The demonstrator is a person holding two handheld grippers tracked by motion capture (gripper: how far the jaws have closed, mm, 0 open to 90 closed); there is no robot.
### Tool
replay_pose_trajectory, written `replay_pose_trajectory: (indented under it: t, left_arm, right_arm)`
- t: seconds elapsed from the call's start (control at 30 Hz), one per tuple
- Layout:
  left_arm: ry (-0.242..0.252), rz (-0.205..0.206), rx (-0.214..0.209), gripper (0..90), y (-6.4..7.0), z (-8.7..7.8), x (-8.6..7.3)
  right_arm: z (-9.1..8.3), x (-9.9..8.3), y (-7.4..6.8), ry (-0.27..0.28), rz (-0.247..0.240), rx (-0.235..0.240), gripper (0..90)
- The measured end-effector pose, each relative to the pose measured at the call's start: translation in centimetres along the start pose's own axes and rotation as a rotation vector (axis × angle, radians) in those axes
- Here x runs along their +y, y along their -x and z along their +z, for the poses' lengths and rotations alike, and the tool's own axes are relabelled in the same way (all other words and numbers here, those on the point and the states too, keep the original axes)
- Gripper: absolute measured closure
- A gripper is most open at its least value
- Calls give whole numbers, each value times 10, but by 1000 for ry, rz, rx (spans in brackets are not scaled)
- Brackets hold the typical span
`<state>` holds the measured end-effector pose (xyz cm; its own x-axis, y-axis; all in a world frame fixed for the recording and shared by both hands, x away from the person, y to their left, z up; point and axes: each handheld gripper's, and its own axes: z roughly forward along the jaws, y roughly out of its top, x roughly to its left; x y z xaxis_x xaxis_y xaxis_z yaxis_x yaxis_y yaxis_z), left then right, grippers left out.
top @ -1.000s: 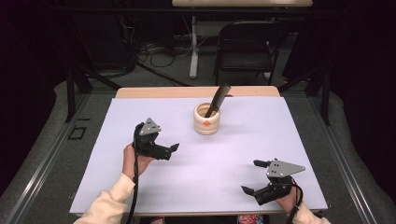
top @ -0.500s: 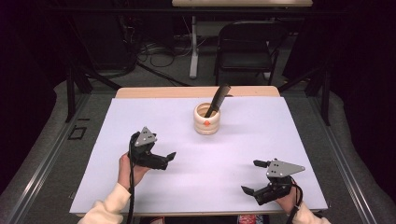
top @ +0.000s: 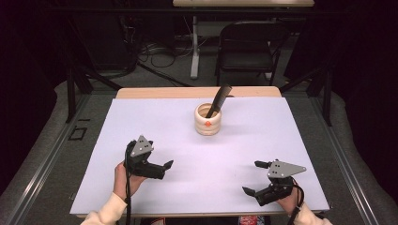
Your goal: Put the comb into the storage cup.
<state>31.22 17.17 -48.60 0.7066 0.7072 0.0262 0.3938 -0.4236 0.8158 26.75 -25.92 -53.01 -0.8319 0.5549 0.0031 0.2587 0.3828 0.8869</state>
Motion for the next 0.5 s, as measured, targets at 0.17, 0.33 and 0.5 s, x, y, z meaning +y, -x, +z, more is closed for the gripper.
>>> replay_pose_trajectory:
  t: [0.17,0.33,0.5]
  left_arm:
    - [5,-6,13,0,2,-6,-5]
    - [14,-5,30,0,3,-14,-10]
    - [25,-13,45,0,3,-20,-15]
  right_arm:
    - [0,0,0,-1,1,0,0]
    - [0,0,0,-3,1,-2,0]
    - [0,0,-1,-3,0,-2,0]
